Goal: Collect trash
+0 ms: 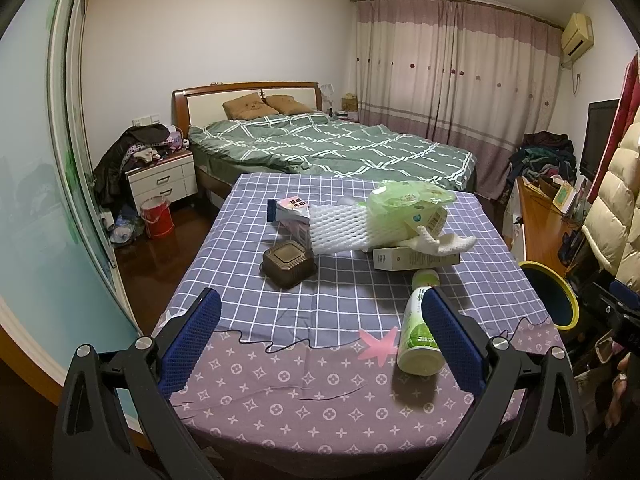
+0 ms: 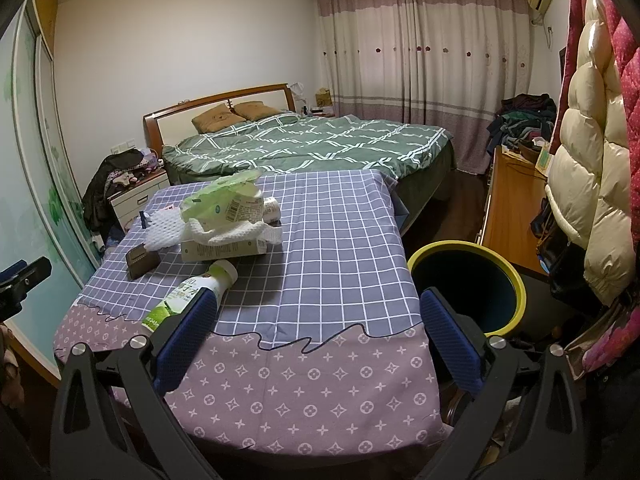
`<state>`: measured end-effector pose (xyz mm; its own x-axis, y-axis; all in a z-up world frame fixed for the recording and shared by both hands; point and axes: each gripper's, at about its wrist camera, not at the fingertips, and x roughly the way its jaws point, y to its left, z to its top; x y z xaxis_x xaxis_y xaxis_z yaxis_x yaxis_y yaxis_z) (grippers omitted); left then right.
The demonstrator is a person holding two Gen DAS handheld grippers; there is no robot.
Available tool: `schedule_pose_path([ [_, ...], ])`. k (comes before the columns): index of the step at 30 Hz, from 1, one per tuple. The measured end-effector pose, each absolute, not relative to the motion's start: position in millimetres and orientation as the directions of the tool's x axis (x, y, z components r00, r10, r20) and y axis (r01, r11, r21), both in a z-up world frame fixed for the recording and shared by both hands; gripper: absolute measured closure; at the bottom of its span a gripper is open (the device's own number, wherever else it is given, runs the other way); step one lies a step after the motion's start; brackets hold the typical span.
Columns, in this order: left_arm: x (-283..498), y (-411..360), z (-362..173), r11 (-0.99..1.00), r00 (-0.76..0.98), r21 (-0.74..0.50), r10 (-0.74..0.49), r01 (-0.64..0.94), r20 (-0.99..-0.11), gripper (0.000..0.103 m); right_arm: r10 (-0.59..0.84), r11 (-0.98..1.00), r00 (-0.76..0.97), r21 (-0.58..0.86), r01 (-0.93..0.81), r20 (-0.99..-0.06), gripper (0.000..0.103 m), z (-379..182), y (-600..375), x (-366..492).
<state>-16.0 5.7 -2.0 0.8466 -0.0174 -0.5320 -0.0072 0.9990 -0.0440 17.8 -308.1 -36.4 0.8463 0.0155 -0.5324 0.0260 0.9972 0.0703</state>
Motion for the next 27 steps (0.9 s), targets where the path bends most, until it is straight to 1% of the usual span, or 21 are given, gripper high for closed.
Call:
schedule_pose_path([
  [11, -10.4, 7.2, -4.4, 0.999, 0.843, -0.038, -0.001, -0.023, -0.537, 0.004, 0.033, 0.997, 0.837, 0.082, 0.014, -0.547, 0.006, -43.2, -308.0, 29.2],
  [21, 1.0, 14.6, -10.6, 0.999, 0.844, -0.043, 0.004, -0.032, -0.536, 0.004, 0.170, 0.984, 0.830, 0.130, -0.118, -0.532, 0.006, -32.7, -278.4, 80.8],
  [22, 1.9, 14.6, -11.8, 0.999, 0.843, -0.042, 0.005, -0.032, -0.538, 0.004, 0.181, 0.983, 0.829, 0.130, -0.132, -0.529, 0.008, -30.2, -273.4, 88.0],
  [25, 7.7, 16.5, -16.0, 0.998, 0.838, -0.049, 0.000, -0.033, -0.546, 0.004, 0.215, 0.976, 0.820, 0.136, -0.168, -0.530, 0.018, -24.8, -257.4, 116.4],
  [27, 12.0, 18.2, -19.0, 0.998, 0.835, -0.050, 0.001, -0.035, -0.551, 0.004, 0.231, 0.973, 0.814, 0.144, -0.181, -0.532, 0.021, -22.7, -248.1, 136.1],
])
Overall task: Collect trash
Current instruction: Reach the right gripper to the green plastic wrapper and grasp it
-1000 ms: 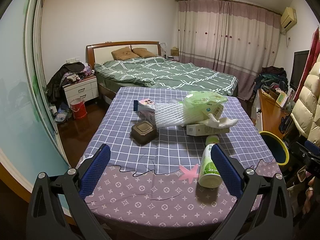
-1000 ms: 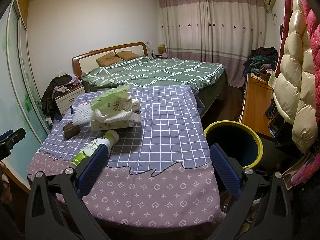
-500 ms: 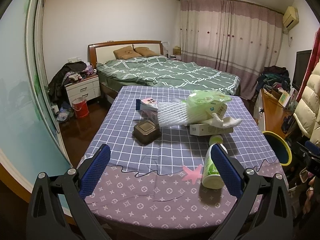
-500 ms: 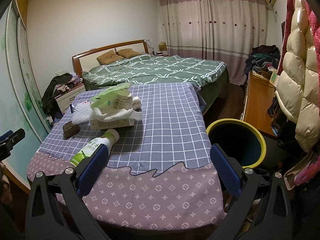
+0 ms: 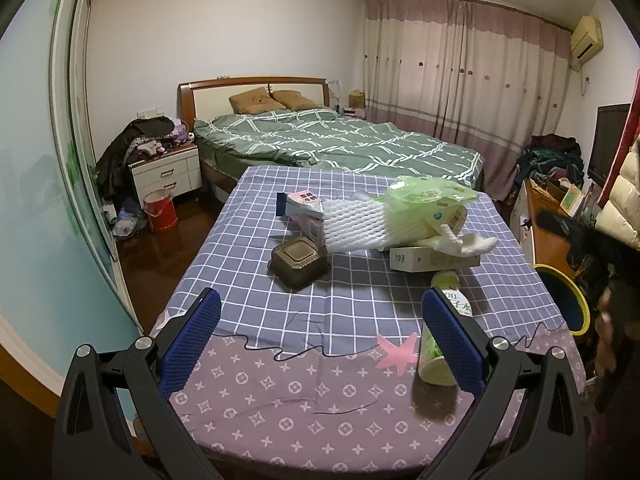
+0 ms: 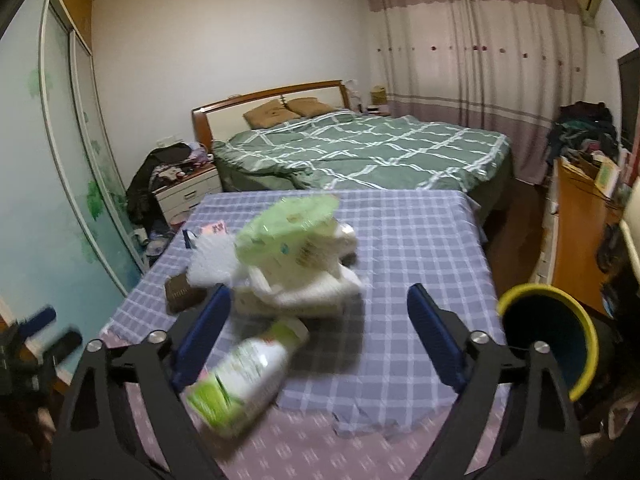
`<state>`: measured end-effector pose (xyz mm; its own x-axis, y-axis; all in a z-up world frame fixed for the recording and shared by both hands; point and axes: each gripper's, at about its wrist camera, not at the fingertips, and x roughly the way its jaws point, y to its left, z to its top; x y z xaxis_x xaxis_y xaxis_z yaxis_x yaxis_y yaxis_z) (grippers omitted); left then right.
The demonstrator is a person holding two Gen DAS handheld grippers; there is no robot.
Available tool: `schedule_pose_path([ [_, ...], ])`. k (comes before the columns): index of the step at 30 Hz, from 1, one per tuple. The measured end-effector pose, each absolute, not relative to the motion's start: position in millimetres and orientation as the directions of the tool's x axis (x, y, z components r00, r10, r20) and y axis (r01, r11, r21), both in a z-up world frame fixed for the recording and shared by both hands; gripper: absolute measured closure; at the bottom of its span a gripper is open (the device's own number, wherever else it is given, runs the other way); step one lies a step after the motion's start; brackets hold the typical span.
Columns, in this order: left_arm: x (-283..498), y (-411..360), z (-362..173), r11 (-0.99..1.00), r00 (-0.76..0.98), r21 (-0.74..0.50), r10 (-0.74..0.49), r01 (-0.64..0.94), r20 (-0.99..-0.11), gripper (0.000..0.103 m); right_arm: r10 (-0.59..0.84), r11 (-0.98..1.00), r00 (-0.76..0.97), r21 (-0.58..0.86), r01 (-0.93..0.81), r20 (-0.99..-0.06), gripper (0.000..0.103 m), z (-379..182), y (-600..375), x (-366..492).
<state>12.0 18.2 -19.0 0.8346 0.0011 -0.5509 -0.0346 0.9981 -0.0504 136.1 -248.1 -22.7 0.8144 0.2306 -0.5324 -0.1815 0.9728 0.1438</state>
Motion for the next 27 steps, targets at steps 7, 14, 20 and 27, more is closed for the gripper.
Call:
schedule_pose_path([
  [7, 25.1, 26.3, -26.2, 0.998, 0.833, -0.035, 0.023, -0.051, -0.553, 0.004, 0.209, 0.977, 0.792, 0.157, -0.144, -0.573, 0.029, -26.4, -226.2, 207.6],
  [14, 37.4, 30.0, -33.4, 0.998, 0.827, -0.027, 0.027, -0.051, -0.562, 0.004, 0.205, 0.977, 0.734, 0.183, -0.111, -0.647, 0.038, -45.3, -213.7, 252.8],
  [20, 45.9, 33.6, -39.8, 0.998, 0.815, -0.039, 0.020, -0.052, -0.580, 0.004, 0.238, 0.968, 0.703, 0.226, -0.112, -0.670, 0.078, -52.2, -212.6, 263.7],
  [27, 45.9, 35.4, -39.9, 0.998, 0.814, -0.040, 0.021, -0.054, -0.580, 0.004, 0.301, 0.946, 0.735, 0.287, -0.150, -0.607, 0.096, -36.5, -212.5, 255.7],
])
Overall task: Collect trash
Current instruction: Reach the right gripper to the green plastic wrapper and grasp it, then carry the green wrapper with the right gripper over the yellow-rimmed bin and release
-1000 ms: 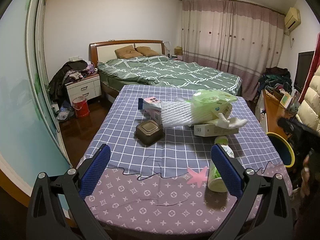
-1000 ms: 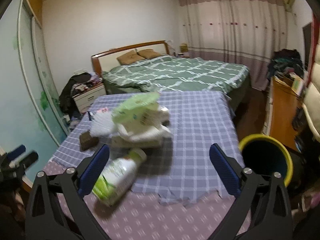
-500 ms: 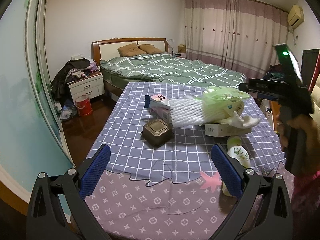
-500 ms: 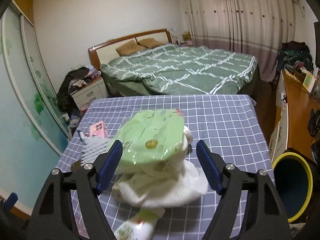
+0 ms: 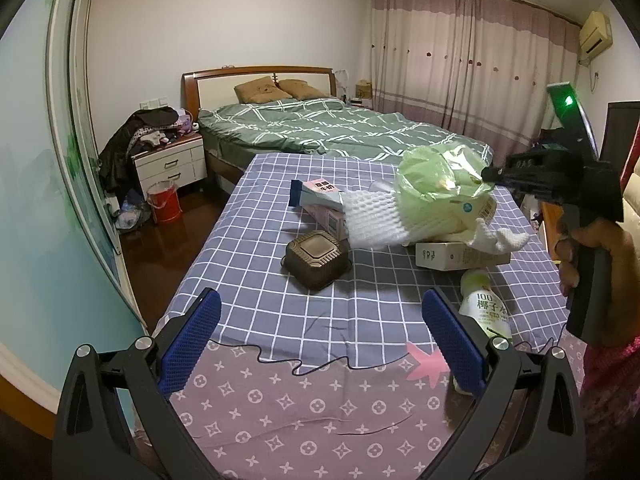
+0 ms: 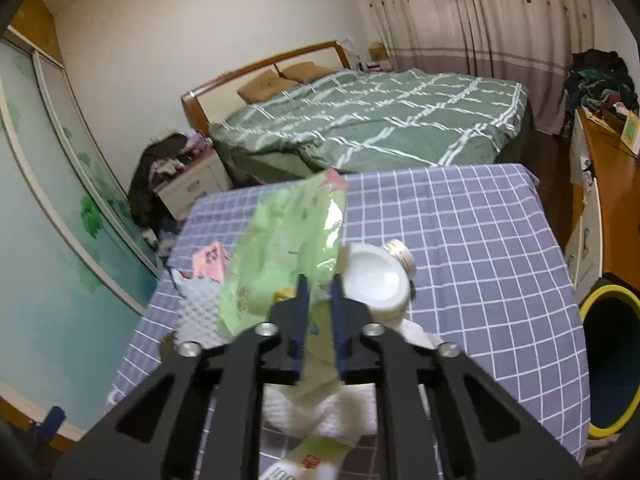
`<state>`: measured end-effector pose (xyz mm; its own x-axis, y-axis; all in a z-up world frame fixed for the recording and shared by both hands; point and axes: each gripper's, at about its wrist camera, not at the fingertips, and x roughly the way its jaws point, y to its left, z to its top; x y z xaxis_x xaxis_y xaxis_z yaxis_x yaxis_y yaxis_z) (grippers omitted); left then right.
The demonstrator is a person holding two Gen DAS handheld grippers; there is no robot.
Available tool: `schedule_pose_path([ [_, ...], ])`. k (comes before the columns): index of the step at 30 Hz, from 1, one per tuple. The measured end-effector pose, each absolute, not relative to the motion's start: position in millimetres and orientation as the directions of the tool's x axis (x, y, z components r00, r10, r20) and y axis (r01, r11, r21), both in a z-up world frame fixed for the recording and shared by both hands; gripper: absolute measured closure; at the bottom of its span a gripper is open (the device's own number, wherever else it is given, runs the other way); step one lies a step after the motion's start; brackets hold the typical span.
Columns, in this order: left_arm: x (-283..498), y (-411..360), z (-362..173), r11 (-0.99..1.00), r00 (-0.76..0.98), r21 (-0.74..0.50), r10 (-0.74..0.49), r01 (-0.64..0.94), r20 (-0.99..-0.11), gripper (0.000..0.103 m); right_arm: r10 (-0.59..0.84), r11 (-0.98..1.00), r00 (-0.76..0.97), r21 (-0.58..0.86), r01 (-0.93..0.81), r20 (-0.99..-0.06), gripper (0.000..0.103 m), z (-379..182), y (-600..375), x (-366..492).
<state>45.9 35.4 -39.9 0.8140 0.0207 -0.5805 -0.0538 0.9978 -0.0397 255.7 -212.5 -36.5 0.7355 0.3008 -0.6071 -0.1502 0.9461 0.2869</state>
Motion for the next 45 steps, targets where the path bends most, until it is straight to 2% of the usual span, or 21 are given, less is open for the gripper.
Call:
schedule_pose_path([
  [12, 47.8, 25.9, -38.5, 1.000, 0.815, -0.027, -0.004, -0.014, -0.579, 0.004, 0.340, 0.925, 0.829, 0.317, -0.210, -0.443, 0.100, 26.1, -239.4, 208.3],
  [15, 47.6, 16.2, -37.5, 1.000, 0.816, -0.020, -0.024, 0.015, -0.578, 0.004, 0.309, 0.932, 0.861, 0.308, -0.190, -0.404, 0.100, 40.0, -260.9, 189.7],
  [20, 49.0, -4.7, -39.7, 0.997, 0.811, -0.016, -0.070, 0.075, -0.581, 0.004, 0.159, 0.961, 0.912, 0.272, -0.055, -0.379, 0.100, 41.9, -317.7, 160.1],
  [27, 55.4, -37.7, -53.8, 0.988, 0.783, -0.027, -0.139, 0.154, -0.607, 0.004, -0.104, 0.942, 0.886, 0.241, 0.234, -0.452, 0.100, -0.4, -424.5, 140.1],
  [31, 59.6, -55.3, -65.1, 0.983, 0.766, -0.024, -0.155, 0.179, -0.623, 0.004, -0.195, 0.918, 0.837, 0.205, 0.339, -0.511, 0.100, -38.8, -466.9, 139.5],
  [39, 70.2, -84.7, -86.8, 0.978, 0.726, -0.007, -0.159, 0.208, -0.669, 0.004, -0.251, 0.878, 0.694, 0.144, 0.456, -0.675, 0.099, -130.8, -514.7, 161.1],
  [45, 74.6, -94.6, -93.0, 0.976, 0.709, -0.004, -0.162, 0.219, -0.686, 0.004, -0.270, 0.864, 0.641, 0.114, 0.491, -0.719, 0.096, -160.6, -525.4, 164.4],
])
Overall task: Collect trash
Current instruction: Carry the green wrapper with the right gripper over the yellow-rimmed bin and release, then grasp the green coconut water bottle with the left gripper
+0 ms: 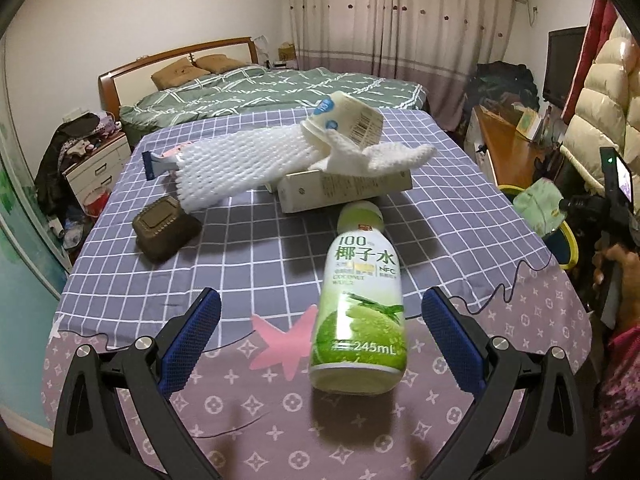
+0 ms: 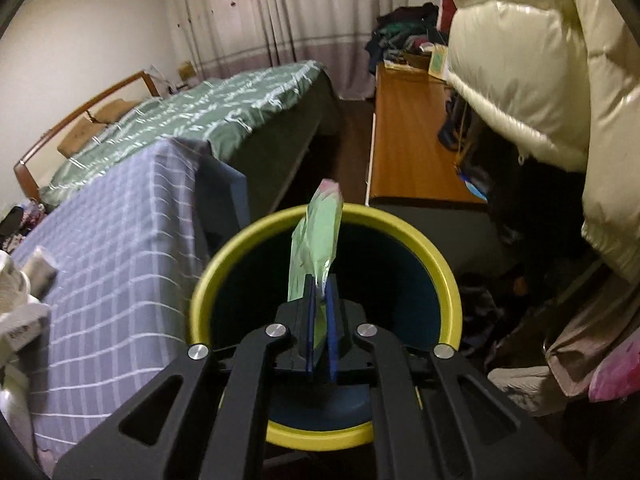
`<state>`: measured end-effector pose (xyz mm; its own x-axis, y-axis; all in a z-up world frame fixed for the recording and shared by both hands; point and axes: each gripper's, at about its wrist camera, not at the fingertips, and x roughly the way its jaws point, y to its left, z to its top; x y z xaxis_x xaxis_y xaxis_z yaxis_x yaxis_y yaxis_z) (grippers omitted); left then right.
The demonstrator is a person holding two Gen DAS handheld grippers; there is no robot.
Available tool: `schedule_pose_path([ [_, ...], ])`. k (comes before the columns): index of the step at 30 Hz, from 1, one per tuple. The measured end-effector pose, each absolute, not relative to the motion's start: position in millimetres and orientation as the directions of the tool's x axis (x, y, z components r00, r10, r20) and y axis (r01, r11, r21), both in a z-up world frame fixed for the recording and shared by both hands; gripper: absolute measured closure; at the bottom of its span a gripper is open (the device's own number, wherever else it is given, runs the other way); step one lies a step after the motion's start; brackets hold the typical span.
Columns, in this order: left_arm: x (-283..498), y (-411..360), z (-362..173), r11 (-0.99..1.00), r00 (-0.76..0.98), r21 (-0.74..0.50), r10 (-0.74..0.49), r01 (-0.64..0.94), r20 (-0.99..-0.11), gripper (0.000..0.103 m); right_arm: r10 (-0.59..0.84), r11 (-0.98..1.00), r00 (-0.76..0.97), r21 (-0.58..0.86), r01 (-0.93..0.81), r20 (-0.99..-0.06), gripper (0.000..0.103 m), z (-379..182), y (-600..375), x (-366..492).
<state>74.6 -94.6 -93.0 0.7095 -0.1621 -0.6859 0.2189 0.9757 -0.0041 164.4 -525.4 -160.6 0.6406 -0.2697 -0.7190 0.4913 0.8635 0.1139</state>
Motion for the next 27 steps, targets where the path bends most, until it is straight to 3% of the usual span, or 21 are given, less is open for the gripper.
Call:
schedule_pose_path([
  [12, 82.2, -100.8, -102.6, 0.973, 0.698, 0.004, -0.162, 0.229, -0.698, 0.006, -0.265, 0.872, 0.645, 0.107, 0.478, -0.717, 0.086, -153.8, -519.0, 161.4],
  [20, 88.5, -100.6, -120.4, 0.960, 0.640, -0.035, -0.213, 0.279, -0.739, 0.033, -0.250, 0.877, 0.655, 0.120, 0.466, -0.713, 0.086, -148.9, -514.3, 162.5],
  [24, 87.3, -103.2, -126.8, 0.953, 0.630, -0.022, -0.216, 0.301, -0.746, 0.036, -0.246, 0.878, 0.658, 0.123, 0.462, -0.712, 0.086, -147.5, -512.9, 163.6],
  [27, 84.9, -99.8, -126.1, 0.944, 0.628, -0.056, -0.260, 0.325, -0.733, 0.047, -0.241, 0.879, 0.661, 0.129, 0.460, -0.711, 0.086, -146.8, -512.8, 163.7],
])
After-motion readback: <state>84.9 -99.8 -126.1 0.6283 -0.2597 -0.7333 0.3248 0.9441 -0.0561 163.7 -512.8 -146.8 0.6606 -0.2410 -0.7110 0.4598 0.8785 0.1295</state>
